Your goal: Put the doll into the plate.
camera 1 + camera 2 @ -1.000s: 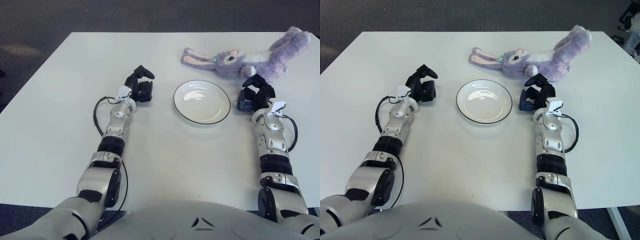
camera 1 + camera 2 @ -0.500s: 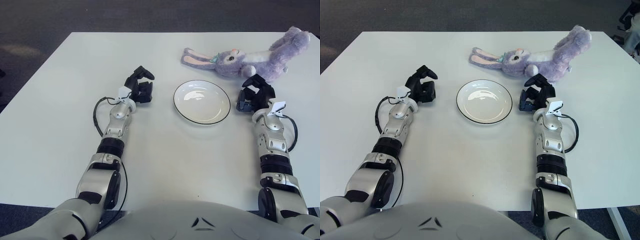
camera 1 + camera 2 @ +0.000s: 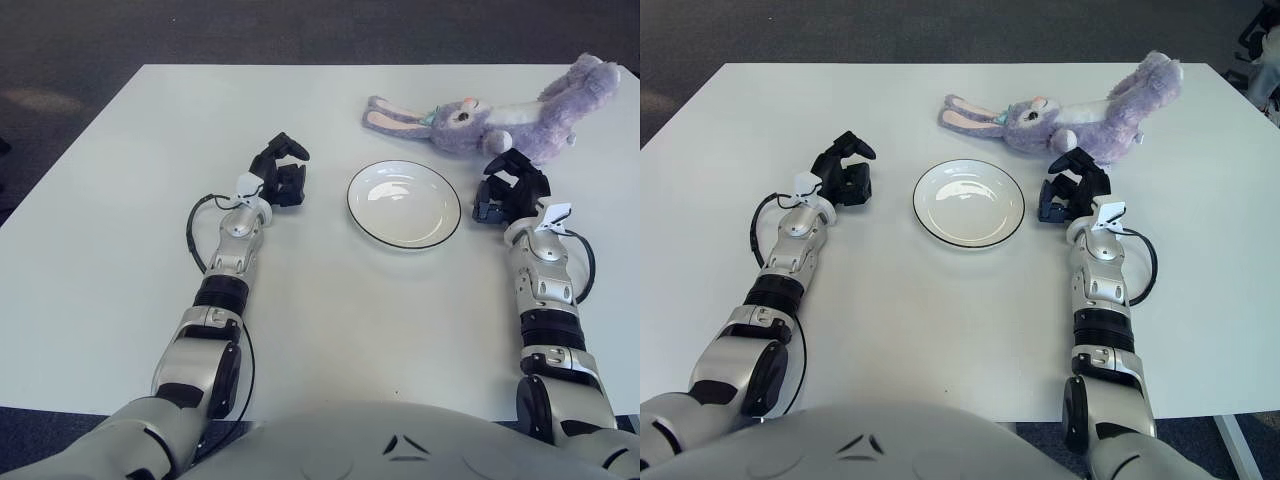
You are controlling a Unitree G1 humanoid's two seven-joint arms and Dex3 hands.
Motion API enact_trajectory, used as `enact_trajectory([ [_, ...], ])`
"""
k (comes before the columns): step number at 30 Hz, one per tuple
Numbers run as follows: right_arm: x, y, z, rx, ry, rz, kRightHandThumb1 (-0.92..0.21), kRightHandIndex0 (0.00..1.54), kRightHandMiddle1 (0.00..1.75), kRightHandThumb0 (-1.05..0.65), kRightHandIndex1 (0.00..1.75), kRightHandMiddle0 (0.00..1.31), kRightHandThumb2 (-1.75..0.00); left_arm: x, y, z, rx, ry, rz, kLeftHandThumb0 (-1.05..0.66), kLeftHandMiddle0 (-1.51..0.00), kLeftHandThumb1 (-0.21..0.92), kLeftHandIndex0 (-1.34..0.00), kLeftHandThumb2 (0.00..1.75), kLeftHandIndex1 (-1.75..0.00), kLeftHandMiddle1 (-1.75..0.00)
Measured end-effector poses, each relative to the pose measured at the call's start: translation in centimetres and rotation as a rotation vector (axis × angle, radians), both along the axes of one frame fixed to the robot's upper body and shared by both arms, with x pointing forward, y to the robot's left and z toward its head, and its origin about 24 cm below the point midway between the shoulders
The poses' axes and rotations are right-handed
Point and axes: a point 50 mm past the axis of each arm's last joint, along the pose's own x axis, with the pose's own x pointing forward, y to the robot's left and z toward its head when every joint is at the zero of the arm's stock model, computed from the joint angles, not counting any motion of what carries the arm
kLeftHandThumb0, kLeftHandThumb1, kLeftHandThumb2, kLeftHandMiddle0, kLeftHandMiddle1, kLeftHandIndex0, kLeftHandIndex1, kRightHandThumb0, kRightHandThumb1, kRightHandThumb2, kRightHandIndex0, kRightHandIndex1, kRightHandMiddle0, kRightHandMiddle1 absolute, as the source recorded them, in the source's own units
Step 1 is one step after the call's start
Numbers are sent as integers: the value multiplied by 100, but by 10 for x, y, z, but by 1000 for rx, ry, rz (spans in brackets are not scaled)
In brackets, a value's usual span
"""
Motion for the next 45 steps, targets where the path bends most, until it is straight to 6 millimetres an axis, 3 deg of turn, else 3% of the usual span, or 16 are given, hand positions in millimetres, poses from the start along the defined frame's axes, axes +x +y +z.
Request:
enact_trajectory([
  [6,0,0,-1,40,-28,41,5,90,172,-1,175,66,-174,0,-1,-1,-4,7,-1,-44,-105,45,-50,114,-175,-175],
  [18,0,0,10,75,-204,189,10,91,144,-2,175,86,-169,2,-2,0,-8,4,-4,-44,-106,46,-50,114,-175,-175],
  [24,-2,-2,14,65,-275,215,13,93,141,-2,175,90,-171,2,-3,0,-7,5,-5,-44,-106,45,-50,114,-175,-175],
  [34,-5,-5,21,10,-400,240,9,92,157,-1,175,77,-172,2,-3,0,-6,6,-6,-44,-104,46,-50,114,-175,-175],
  [45,-19,-7,47,-102,-594,172,-8,79,164,-1,175,61,-156,3,-5,4,-12,-11,-10,-44,-106,46,-50,114,-175,-175],
])
